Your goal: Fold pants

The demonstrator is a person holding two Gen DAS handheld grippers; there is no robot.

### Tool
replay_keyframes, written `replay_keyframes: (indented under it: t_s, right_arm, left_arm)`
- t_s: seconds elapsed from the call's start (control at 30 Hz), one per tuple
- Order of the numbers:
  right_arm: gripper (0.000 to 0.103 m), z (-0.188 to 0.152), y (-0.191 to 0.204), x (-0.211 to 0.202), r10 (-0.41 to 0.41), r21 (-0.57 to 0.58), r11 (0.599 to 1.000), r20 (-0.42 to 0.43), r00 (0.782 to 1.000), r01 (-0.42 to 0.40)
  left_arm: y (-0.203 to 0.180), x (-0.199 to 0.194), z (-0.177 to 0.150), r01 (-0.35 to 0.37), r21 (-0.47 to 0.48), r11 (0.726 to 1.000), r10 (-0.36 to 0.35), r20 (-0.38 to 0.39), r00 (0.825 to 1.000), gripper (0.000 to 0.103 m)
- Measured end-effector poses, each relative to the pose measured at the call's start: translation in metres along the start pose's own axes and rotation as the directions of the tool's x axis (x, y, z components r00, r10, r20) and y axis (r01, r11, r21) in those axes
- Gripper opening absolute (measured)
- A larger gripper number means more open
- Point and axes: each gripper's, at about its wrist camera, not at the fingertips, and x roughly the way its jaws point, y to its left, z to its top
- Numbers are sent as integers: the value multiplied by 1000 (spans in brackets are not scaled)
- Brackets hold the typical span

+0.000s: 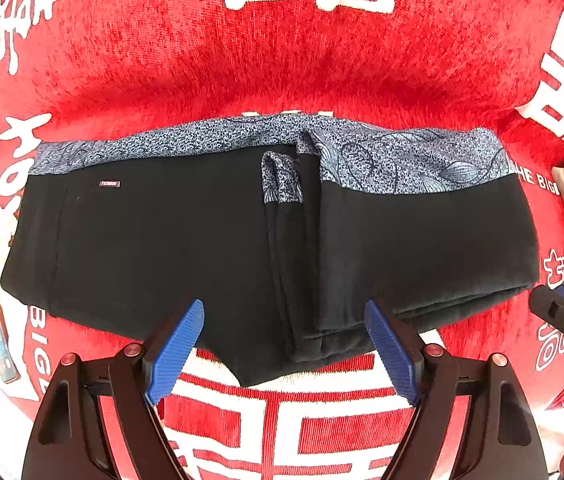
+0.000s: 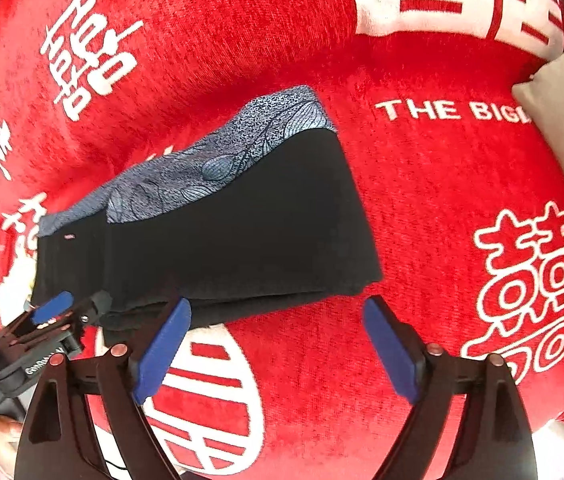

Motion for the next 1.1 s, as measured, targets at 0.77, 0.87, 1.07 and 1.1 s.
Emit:
replay_keyframes:
  t_s: [0.77, 0.87, 1.07, 1.1]
  right_arm:
    - [91, -9, 34, -3, -180, -120, 977, -12, 984, 177]
    - [91, -11, 41, -5, -184, -129, 975, -5, 983, 182]
    - [103, -15, 64, -5, -192, -161, 968, 10, 981, 191]
    - [103, -15, 68, -5, -189, -168, 968, 12, 982, 189]
  left_arm:
    - [19, -22, -17, 23, -14, 1000, -23, 21, 1000, 83]
    - [26, -25, -21, 29, -22, 999, -29, 26, 999, 89]
    - [48, -30, -27, 34, -57, 998, -32, 45, 998, 89]
    - [52, -30, -28, 34, -64, 997, -31, 43, 999, 89]
